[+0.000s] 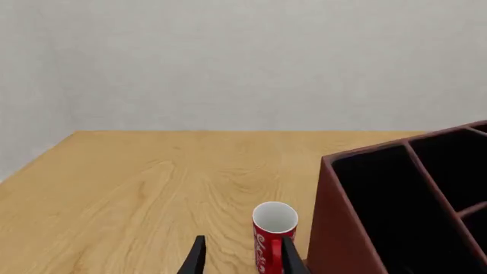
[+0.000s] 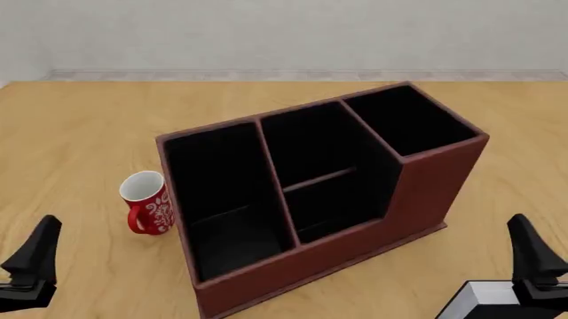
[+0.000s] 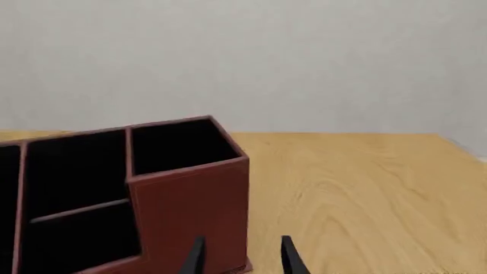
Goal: Pick up the book and place it in the right compartment of the caddy.
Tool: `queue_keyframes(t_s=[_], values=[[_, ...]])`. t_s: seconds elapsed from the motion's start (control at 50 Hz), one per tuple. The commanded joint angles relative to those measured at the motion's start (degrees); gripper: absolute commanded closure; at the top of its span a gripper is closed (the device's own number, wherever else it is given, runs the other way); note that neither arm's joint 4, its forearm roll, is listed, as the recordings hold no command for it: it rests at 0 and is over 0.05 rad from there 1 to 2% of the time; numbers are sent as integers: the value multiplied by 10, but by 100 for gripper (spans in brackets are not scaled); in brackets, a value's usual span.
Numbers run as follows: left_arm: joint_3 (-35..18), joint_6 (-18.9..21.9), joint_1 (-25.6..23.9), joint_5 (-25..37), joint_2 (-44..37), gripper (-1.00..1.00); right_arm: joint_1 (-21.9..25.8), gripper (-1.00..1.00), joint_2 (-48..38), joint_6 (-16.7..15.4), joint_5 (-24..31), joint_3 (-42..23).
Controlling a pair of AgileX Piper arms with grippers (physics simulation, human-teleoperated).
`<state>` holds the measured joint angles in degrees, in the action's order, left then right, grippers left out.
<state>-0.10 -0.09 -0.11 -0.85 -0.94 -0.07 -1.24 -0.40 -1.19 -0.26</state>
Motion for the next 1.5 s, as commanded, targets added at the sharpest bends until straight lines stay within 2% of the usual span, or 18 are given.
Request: queue_keyframes(t_s=[0.02,0.04,0.06,0.1,0.18,0.48,0.58,0.68,0.82,0.9,1.12,1.18,1.22,1.26,1.28,1.32,1.34,1.5], values=[[-2,2,0,8,5,-100,-1,-100,12,-51,53,-22],[-2,2,0,8,5,-100,-1,-100,12,-51,53,-22],[-1,3,-1,9,7,-100,5,-100,12,-70,69,-37],[-1,3,0,10,7,-100,7,-100,12,-68,78,-45],[-2,6,0,12,8,-100,5,-100,12,-113,124,-77],[0,14,7,13,9,-100,-16,-100,12,-171,270,-204],[0,14,7,15,9,-100,-17,-100,12,-213,330,-248],[-1,16,10,13,9,-100,-43,-100,12,-252,381,-289],[-1,16,12,12,9,-100,-68,-100,12,-279,426,-328],[-1,16,11,12,9,-100,-79,-100,12,-311,451,-353],[0,17,11,9,7,-100,-80,-100,12,-338,507,-408],[-1,19,10,10,8,-100,-82,-100,11,-363,519,-415],[-2,18,11,10,8,-100,-84,-100,3,-366,523,-428],[-1,18,9,10,9,-100,-85,-100,1,-392,528,-424],[-1,18,9,10,9,-100,-85,-100,1,-392,528,-424],[-1,17,8,10,9,-100,-90,-100,0,-423,530,-416],[-1,19,4,11,9,-100,-87,-100,-5,-427,536,-421],[-1,20,10,11,9,-100,-96,-100,-33,-521,544,-439]])
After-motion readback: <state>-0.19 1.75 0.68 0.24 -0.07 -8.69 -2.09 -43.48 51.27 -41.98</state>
